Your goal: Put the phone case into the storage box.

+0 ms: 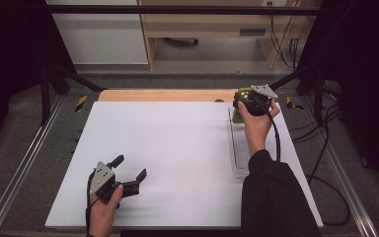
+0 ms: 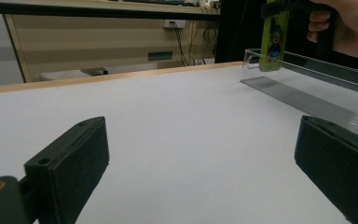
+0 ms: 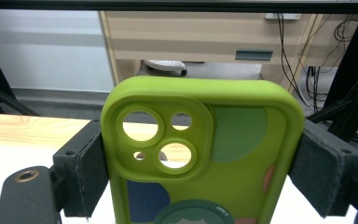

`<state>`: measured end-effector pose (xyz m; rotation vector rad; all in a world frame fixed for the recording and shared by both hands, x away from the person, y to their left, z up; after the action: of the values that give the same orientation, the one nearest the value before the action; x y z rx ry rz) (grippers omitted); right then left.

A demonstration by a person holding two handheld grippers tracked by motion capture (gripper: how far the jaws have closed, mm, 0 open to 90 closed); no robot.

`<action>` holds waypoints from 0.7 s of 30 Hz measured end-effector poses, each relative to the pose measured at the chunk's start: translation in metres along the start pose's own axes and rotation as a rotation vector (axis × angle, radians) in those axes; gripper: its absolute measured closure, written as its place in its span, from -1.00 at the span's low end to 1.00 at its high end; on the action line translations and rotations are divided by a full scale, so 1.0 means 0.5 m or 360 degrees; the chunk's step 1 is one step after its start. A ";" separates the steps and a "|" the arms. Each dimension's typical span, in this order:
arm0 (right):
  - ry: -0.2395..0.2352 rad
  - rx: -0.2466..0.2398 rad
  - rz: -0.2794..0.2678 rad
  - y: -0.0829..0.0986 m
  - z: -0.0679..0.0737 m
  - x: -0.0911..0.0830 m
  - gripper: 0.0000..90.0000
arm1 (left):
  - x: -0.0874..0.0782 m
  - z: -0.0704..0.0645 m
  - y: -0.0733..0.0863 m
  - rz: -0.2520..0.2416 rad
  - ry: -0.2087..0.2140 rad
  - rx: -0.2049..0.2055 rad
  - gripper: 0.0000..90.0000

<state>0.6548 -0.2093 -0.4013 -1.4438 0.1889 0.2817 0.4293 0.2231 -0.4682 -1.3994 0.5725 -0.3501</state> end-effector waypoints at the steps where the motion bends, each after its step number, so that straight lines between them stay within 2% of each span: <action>1: 0.0009 0.0003 -0.0006 0.006 0.001 0.004 -0.64 | 0.000 -0.001 0.000 0.0000 0.0000 0.0001 -0.94; 6: 0.0023 0.0031 -0.0005 0.024 0.002 0.019 -0.64 | 0.001 -0.002 0.001 0.0002 0.0004 0.0002 -0.94; 9: 0.0035 0.0013 -0.0011 0.030 0.005 0.028 -0.64 | 0.001 -0.003 0.001 0.0001 0.0007 0.0002 -0.94; 13: 0.0050 0.0034 -0.0025 0.034 0.006 0.038 -0.64 | 0.002 -0.003 0.001 0.0002 0.0011 0.0000 -0.94; 21: 0.0068 0.0021 -0.0046 0.037 0.007 0.044 -0.64 | 0.002 -0.003 0.001 0.0001 0.0011 -0.0001 -0.94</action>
<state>0.6701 -0.2024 -0.4248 -1.4389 0.2044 0.2257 0.4290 0.2214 -0.4688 -1.3993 0.5787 -0.3547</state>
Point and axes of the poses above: each handheld gripper's, and its own axes: x roughly forward along the jaws, y roughly out of its underside, z roughly to its left, the point moved 2 cm from there along x, roughly forward along the jaws, and after that the axes turned 7 degrees about x, right-handed, at the moved point
